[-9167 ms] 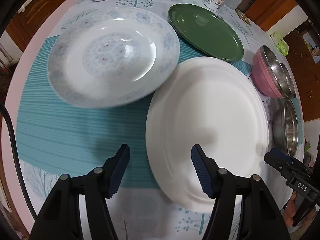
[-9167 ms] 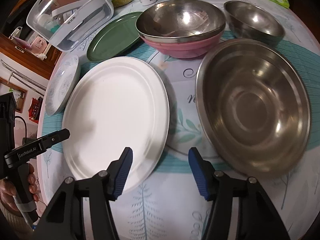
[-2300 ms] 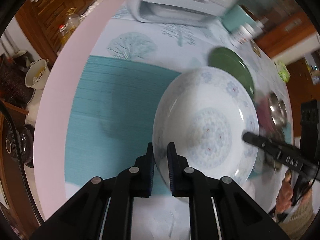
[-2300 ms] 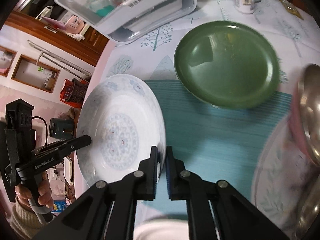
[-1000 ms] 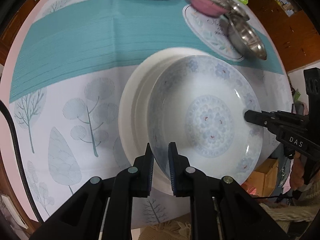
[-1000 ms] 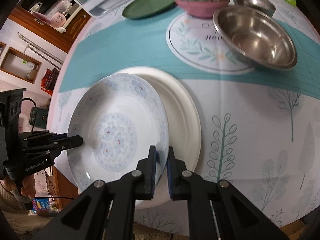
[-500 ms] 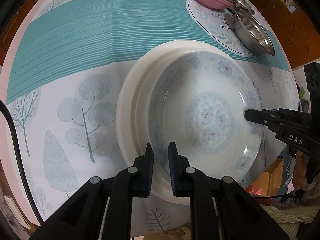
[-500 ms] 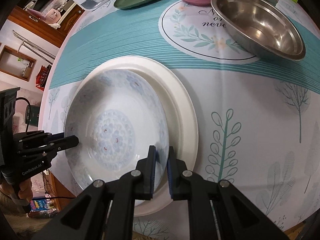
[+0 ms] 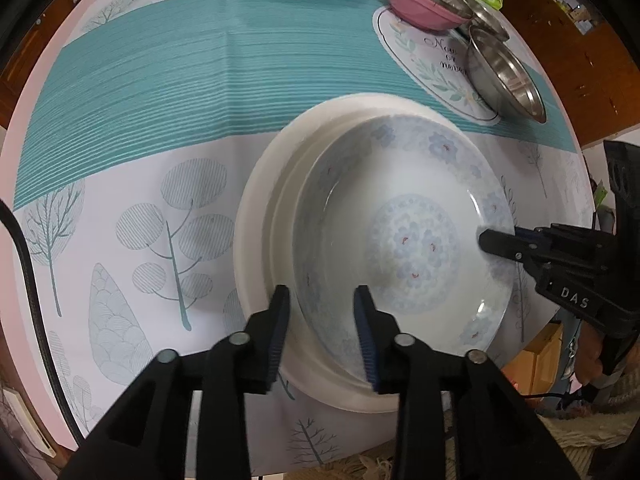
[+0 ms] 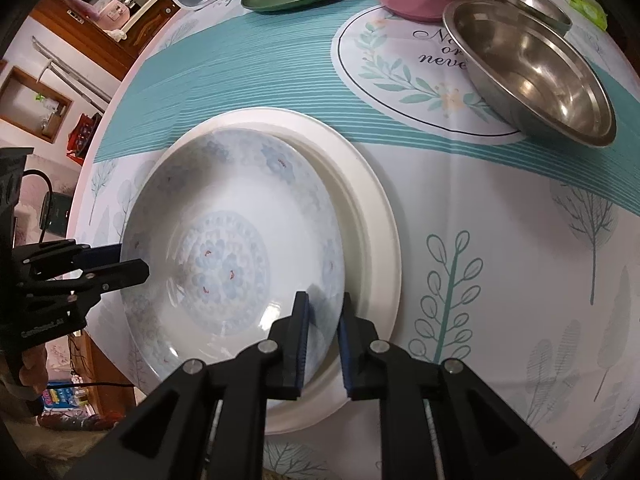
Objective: Organize plates and bowls
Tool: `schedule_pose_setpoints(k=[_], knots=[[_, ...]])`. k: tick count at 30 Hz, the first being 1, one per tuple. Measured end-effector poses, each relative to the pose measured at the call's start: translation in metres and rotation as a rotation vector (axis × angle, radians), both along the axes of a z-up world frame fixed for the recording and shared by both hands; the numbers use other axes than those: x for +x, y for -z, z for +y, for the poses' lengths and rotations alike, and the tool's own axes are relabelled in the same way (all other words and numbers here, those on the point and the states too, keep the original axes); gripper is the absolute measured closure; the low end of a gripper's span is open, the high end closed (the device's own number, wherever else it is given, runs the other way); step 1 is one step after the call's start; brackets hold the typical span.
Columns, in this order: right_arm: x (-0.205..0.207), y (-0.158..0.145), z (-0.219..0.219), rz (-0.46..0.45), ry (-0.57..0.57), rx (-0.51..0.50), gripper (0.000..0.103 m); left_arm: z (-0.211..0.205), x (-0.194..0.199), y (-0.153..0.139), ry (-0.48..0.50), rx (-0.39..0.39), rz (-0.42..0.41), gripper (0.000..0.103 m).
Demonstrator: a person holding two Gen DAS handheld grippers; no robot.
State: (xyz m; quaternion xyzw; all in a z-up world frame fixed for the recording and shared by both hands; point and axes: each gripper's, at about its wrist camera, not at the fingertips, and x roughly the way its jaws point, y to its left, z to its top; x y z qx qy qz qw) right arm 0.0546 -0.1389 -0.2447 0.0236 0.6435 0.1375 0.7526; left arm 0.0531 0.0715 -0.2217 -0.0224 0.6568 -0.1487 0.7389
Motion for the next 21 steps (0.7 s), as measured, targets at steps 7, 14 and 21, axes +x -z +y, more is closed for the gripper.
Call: schedule_pose_setpoints(k=[7,14,21], knots=[[0.000,-0.001,0.002,-0.001,0.000,-0.011,0.088,0.005,-0.002,-0.002,-0.014,-0.010,0.001,0.065],[-0.003,-0.008,0.001,-0.023,0.004,-0.034,0.088,0.010,-0.007,-0.014,-0.038,0.016,-0.044,0.039],[-0.008,-0.021,-0.002,-0.054,0.007,-0.045,0.088,0.020,-0.009,-0.023,-0.083,0.007,-0.040,0.036]])
